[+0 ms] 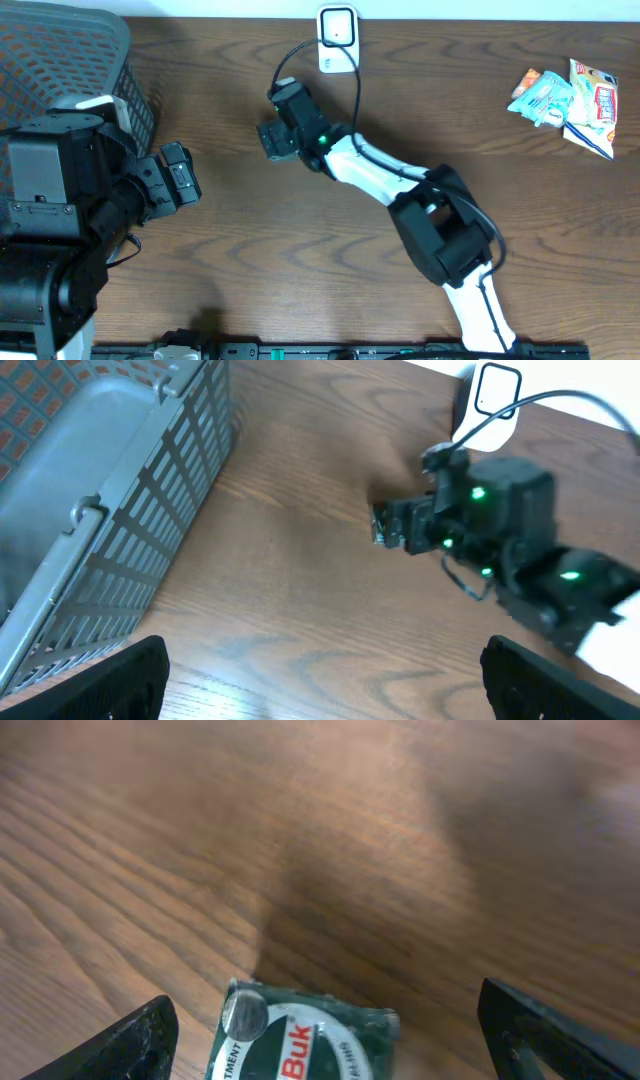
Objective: Scan the item barcode
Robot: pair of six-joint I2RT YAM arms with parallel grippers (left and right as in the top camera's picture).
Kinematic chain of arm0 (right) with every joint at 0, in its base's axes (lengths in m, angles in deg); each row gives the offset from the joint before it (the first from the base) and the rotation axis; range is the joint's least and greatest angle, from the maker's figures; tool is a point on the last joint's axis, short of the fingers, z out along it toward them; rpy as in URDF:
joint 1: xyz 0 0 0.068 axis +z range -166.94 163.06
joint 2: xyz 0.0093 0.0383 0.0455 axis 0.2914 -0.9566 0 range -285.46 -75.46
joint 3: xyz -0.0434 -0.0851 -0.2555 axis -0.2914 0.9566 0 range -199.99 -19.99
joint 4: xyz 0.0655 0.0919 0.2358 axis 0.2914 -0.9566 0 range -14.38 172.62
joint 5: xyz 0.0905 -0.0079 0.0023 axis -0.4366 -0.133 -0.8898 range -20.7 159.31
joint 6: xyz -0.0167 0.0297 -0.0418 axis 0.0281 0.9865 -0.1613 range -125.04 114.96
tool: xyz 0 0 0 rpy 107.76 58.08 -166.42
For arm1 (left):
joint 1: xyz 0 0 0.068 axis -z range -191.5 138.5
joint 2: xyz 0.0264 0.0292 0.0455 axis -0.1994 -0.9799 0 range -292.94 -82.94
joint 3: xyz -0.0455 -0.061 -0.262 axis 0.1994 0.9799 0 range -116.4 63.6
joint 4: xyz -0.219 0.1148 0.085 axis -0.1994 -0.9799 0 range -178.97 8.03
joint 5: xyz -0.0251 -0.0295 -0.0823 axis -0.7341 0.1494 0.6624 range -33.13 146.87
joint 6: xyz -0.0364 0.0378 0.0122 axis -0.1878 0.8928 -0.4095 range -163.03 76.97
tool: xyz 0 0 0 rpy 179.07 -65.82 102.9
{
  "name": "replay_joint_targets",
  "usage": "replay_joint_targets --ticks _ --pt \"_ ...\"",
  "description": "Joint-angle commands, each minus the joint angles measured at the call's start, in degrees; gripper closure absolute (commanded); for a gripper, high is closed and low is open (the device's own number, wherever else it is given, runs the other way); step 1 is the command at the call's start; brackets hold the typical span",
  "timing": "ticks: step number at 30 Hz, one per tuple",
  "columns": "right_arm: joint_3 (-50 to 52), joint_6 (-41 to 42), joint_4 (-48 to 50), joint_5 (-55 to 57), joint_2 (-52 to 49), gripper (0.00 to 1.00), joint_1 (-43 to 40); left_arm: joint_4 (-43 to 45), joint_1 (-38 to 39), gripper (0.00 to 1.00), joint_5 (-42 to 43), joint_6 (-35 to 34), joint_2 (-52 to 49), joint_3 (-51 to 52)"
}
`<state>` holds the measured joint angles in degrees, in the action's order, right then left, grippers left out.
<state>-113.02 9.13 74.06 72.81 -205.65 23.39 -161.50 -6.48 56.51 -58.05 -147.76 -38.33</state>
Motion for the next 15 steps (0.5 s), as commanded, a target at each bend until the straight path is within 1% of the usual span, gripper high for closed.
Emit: replay_joint_targets --ticks 1,4,5,7,9,11,12,14,15 --pt "0.0 -2.7 0.1 2.2 -3.0 0.09 2.5 -0.2 -0.1 0.02 -0.3 0.1 0.1 -0.4" --pt "0.0 -2.7 -1.0 3.4 -3.3 0.12 3.1 -0.2 -0.1 0.02 -0.3 0.1 0.1 -0.4" --pt "0.0 -2.7 -1.7 4.7 -3.3 0.15 3.1 -0.2 -0.1 0.03 -0.3 0.1 0.1 -0.4" --pt "0.0 -2.7 -4.1 7.6 -3.3 0.26 3.0 -0.2 -0.1 0.02 -0.3 0.1 0.1 -0.4" --pt "0.0 -4.0 -6.5 8.2 -3.2 0.4 2.6 -0.2 -0.1 0.02 -0.3 0.1 0.1 -0.4" --pt "0.0 -4.8 -8.7 8.2 -3.1 0.44 2.3 -0.2 -0.1 0.02 -0.3 0.1 0.1 -0.4" --pt "0.0 -5.9 -10.4 8.2 -2.8 0.44 2.1 -0.2 -0.1 0.02 -0.3 0.1 0.1 -0.4" --pt "0.0 -8.3 -13.4 8.1 -1.8 0.45 1.7 -0.2 -0.1 0.02 -0.3 0.1 0.1 -0.4" --pt "0.0 -11.0 -15.7 7.6 -0.9 0.47 1.6 -0.2 -0.1 0.02 -0.3 0.1 0.1 -0.4"
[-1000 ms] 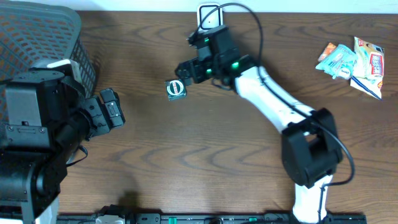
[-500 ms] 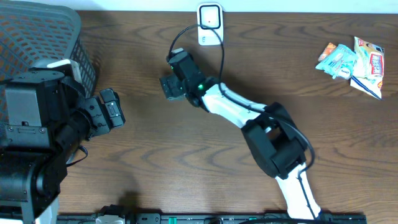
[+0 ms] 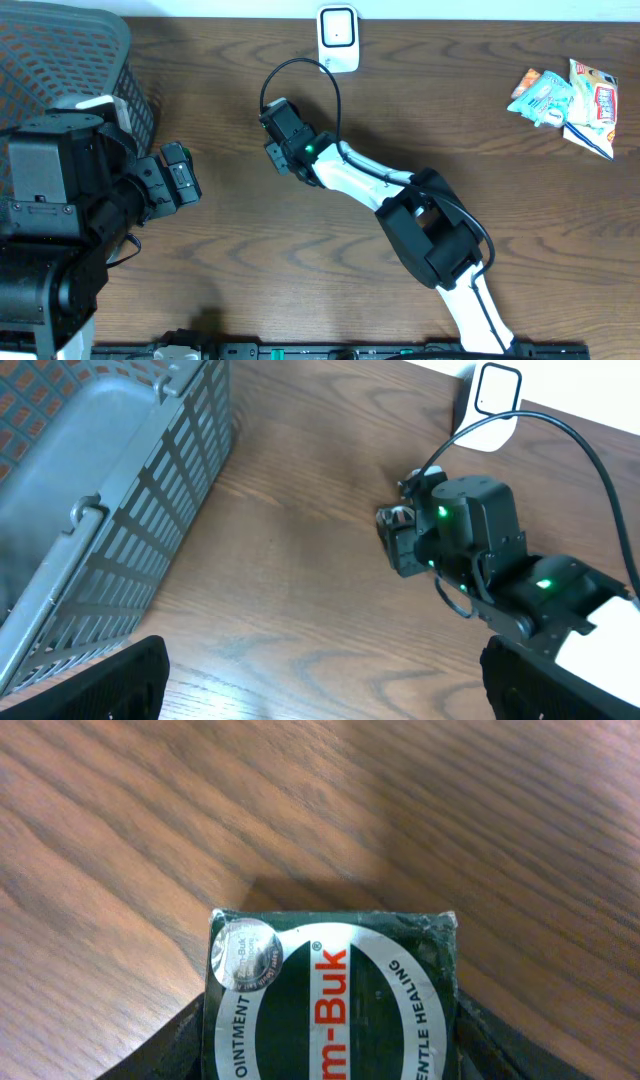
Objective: Scan the item barcode
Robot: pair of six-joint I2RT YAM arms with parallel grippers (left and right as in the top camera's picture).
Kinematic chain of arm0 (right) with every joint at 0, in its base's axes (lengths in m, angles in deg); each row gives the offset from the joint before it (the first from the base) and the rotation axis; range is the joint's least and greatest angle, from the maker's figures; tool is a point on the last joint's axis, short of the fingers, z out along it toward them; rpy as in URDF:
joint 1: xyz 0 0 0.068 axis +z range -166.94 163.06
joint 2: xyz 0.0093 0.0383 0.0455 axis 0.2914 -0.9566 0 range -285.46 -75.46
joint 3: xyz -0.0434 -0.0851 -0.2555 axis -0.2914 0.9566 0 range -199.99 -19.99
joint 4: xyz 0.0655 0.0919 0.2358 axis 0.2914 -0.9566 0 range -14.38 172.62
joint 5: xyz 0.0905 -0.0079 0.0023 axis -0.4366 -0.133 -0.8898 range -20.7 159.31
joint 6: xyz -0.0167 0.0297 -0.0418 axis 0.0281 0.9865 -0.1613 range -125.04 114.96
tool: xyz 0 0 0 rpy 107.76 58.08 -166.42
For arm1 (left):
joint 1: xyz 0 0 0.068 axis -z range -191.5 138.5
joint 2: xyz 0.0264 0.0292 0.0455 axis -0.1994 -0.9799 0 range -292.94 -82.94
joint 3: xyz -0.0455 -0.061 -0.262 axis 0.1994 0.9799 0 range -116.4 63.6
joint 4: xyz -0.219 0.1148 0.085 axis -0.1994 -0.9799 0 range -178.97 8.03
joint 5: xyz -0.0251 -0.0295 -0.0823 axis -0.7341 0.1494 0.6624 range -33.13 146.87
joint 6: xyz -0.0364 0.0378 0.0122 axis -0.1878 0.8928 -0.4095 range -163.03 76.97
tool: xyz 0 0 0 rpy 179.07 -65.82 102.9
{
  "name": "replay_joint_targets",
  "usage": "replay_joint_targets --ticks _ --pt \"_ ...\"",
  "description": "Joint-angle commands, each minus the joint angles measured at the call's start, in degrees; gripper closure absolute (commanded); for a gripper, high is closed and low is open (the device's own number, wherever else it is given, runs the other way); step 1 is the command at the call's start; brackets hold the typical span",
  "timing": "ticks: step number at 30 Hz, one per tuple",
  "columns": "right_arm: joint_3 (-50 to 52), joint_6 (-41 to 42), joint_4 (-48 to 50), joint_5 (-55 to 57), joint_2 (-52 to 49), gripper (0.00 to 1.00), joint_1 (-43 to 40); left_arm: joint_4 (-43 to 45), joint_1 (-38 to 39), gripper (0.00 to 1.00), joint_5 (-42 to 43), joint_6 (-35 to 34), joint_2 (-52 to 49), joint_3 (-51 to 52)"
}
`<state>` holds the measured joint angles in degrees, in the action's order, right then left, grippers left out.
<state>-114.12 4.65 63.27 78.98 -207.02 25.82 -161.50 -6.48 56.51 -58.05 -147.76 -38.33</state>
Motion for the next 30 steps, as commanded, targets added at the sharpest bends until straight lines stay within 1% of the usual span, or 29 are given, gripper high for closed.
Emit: replay_joint_targets --ticks 1,3,4,6,8,9,10,11,12,14,18,20,25,30 --pt "1.1 -8.8 -6.3 0.8 1.2 0.5 -1.0 -0.2 -0.1 0.02 -0.3 0.1 0.1 -0.4" --pt "1.1 -19.4 -12.0 -3.5 3.4 0.58 -1.4 -0.2 -0.1 0.02 -0.3 0.1 0.1 -0.4" --pt "1.1 -26.2 -15.9 -5.8 4.6 0.59 -1.7 -0.2 -0.1 0.02 -0.3 0.1 0.1 -0.4" --pt "1.1 -32.4 -20.5 -6.4 5.9 0.57 -2.3 -0.2 -0.1 0.02 -0.3 0.1 0.1 -0.4" --pt "1.1 -38.5 -26.1 -6.3 7.1 0.51 -3.2 -0.2 -0.1 0.02 -0.3 0.1 0.1 -0.4" --pt "1.1 -42.0 -28.7 -6.3 7.5 0.47 -3.9 -0.2 -0.1 0.02 -0.3 0.1 0.1 -0.4" --pt "1.1 -45.0 -31.0 -5.9 7.5 0.4 -4.6 -0.2 -0.1 0.02 -0.3 0.1 0.1 -0.4" --pt "1.1 -46.6 -32.2 -4.9 7.5 0.1 -5.3 -0.2 -0.1 0.02 -0.3 0.1 0.1 -0.4" --pt "1.1 -47.5 -33.0 -3.1 7.5 0.01 -6.0 -0.2 -0.1 0.02 -0.3 0.1 0.1 -0.4" --pt "1.1 -47.2 -32.9 -1.9 7.5 0.01 -7.2 -0.2 -0.1 0.03 -0.3 0.1 0.1 -0.4" --pt "0.3 -38.2 -31.8 -4.9 9.4 0.01 -8.9 -0.2 -0.1 0.02 -0.3 0.1 0.1 -0.4" --pt "0.3 -36.3 -31.3 -6.7 10.8 0.01 -9.2 -0.2 -0.1 0.02 -0.3 0.1 0.1 -0.4" --pt "0.4 -37.5 -30.9 -9.3 12.4 0.01 -9.5 -0.2 -0.1 0.03 -0.3 0.1 0.1 -0.4" --pt "1.2 -45.8 -31.0 -17.0 12.2 0.02 -10.3 -0.2 -0.1 0.02 -0.3 0.1 0.1 -0.4"
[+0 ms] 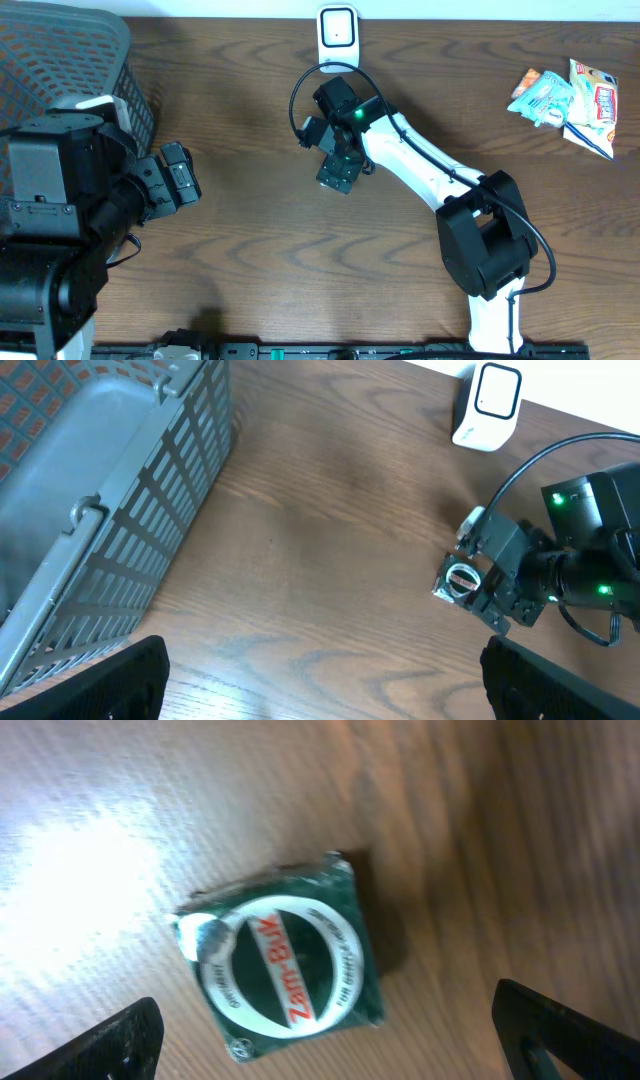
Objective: Scan the item barcode
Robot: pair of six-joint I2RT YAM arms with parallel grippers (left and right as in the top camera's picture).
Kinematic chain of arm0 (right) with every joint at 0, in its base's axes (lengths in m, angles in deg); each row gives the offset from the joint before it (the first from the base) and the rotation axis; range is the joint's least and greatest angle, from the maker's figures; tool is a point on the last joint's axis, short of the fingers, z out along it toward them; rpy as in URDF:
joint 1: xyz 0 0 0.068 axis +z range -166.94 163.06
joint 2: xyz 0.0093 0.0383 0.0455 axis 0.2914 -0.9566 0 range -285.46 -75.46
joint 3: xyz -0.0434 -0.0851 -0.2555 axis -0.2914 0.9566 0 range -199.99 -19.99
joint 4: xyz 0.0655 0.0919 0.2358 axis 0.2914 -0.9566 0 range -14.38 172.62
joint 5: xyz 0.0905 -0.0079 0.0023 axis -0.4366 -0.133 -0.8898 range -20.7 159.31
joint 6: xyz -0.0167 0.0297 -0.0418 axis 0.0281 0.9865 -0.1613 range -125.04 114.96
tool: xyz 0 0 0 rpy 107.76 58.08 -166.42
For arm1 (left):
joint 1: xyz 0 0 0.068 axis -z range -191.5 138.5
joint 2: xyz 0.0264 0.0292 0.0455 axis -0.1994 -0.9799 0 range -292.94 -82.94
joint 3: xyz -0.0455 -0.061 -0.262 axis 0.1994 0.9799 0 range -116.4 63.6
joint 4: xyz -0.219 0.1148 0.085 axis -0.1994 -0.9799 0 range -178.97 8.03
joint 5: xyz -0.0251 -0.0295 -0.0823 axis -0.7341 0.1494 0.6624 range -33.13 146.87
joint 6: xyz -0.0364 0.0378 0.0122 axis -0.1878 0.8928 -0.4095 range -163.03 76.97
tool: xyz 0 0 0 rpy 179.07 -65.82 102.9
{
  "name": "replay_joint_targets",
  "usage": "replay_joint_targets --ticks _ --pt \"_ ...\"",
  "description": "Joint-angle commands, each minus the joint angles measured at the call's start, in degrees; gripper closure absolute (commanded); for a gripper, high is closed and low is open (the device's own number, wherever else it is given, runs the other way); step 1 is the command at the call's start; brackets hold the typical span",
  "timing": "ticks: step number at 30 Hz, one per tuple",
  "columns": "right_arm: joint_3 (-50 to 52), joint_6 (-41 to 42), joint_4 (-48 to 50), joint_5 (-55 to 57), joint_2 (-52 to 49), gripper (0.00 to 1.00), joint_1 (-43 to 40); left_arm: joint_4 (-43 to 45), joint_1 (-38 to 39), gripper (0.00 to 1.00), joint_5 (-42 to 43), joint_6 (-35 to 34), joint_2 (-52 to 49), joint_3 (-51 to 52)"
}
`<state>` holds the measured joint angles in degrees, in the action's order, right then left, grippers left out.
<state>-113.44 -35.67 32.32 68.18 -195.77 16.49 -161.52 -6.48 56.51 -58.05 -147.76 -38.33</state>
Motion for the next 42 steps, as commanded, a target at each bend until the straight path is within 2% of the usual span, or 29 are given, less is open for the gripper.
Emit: replay_joint_targets --ticks 1,6,15,19,28,32,37,39,40,41,42 --pt "0.5 -5.8 0.0 -6.9 0.9 0.01 -1.3 -0.2 -0.1 0.02 -0.3 0.1 0.1 -0.4" --pt "0.6 -6.1 -0.3 -9.9 0.9 0.01 -3.7 -0.2 -0.1 0.02 -0.3 0.1 0.1 -0.4" --pt "3.8 -11.9 1.8 -10.4 -2.1 0.01 -4.8 -0.2 -0.1 0.02 -0.3 0.1 0.1 -0.4" --pt "7.0 -11.9 6.2 -10.4 -2.2 0.13 -4.8 -0.2 -0.1 0.02 -0.3 0.1 0.1 -0.4" --pt "8.9 -11.8 10.1 -10.4 -2.3 0.16 -4.6 -0.2 -0.1 0.02 -0.3 0.1 0.1 -0.4" --pt "8.9 -11.8 10.7 -11.1 -2.5 0.25 -4.4 -0.2 -0.1 0.02 -0.3 0.1 0.1 -0.4" --pt "8.9 -11.4 9.6 -13.5 -2.6 0.31 -4.4 -0.2 -0.1 0.03 -0.3 0.1 0.1 -0.4" --pt "8.9 -9.5 9.6 -13.7 -2.6 0.36 -4.4 -0.2 -0.1 0.02 -0.3 0.1 0.1 -0.4" --pt "8.9 -8.3 9.6 -13.6 -2.6 0.41 -4.4 -0.2 -0.1 0.02 -0.3 0.1 0.1 -0.4" --pt "8.9 -6.0 9.6 -13.6 -2.6 0.5 -4.4 -0.2 -0.1 0.02 -0.3 0.1 0.1 -0.4" --pt "8.9 -4.2 9.6 -13.7 -2.6 0.52 -4.4 -0.2 -0.1 0.02 -0.3 0.1 0.1 -0.4"
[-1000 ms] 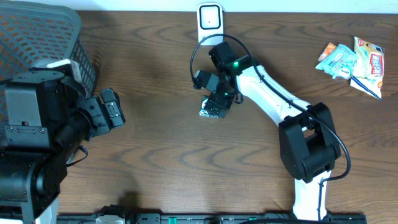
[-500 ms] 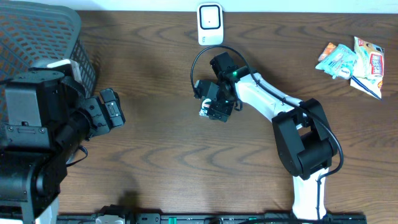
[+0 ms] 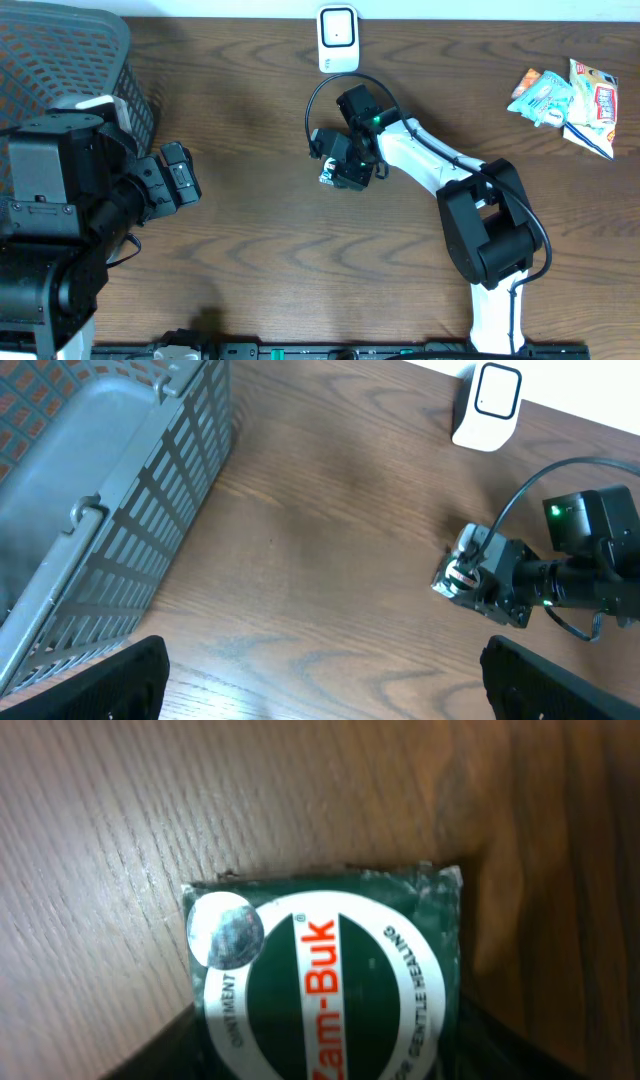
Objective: Scan the item barcode
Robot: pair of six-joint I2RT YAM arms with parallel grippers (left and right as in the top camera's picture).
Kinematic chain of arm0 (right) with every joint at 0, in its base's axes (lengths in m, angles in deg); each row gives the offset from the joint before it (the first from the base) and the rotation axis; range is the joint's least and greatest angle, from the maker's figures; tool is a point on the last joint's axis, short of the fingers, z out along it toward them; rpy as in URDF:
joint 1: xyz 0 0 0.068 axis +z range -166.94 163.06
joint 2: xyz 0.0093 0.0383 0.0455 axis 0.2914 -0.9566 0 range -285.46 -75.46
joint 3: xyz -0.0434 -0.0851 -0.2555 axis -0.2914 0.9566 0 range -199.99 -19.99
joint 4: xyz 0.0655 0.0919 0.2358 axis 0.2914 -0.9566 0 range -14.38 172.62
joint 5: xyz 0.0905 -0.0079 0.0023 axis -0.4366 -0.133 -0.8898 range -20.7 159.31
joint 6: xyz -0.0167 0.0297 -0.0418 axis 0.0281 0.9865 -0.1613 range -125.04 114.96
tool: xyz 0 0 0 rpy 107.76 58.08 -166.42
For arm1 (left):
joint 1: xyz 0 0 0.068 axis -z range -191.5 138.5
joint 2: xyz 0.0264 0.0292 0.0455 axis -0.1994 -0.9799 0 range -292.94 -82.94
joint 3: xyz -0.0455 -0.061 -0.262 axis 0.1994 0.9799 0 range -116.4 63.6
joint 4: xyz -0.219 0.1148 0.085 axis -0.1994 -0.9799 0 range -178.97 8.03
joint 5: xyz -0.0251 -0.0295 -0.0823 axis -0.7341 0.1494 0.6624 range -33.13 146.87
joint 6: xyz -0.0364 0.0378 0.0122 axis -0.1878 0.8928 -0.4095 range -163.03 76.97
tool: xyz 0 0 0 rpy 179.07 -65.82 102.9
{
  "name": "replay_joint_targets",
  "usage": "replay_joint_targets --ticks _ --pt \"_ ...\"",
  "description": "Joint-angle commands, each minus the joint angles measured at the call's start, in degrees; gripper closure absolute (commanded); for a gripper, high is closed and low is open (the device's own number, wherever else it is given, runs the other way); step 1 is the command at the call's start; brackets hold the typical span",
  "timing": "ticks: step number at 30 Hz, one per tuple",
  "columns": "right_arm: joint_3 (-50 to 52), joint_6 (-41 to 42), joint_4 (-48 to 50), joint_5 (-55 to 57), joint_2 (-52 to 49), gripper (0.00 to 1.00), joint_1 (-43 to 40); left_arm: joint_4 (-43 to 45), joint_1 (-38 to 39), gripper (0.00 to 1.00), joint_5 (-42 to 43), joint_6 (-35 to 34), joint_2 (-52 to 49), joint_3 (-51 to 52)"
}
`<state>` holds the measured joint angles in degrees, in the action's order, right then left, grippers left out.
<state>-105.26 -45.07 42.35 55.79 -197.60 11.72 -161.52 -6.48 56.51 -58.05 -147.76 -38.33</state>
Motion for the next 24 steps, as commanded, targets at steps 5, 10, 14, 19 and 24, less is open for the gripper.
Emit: replay_joint_targets --ticks 5,10,14,19,24 --pt "0.7 8.7 -0.7 -1.9 -0.7 0.52 0.3 -0.2 -0.1 0.02 -0.3 0.1 0.1 -0.4" --pt "-0.1 11.4 -1.9 -1.9 -0.2 0.51 0.3 -0.2 -0.1 0.02 -0.3 0.1 0.1 -0.4" --pt "-2.8 17.6 -4.7 -4.4 2.9 0.54 -0.1 -0.2 -0.1 0.02 -0.3 0.1 0.1 -0.4" --pt "-3.9 16.0 -7.0 -20.5 7.8 0.53 -2.0 -0.2 -0.1 0.02 -0.3 0.1 0.1 -0.4" --pt "-3.9 15.1 -7.1 -40.0 11.2 0.53 -6.4 -0.2 -0.1 0.02 -0.3 0.1 0.1 -0.4"
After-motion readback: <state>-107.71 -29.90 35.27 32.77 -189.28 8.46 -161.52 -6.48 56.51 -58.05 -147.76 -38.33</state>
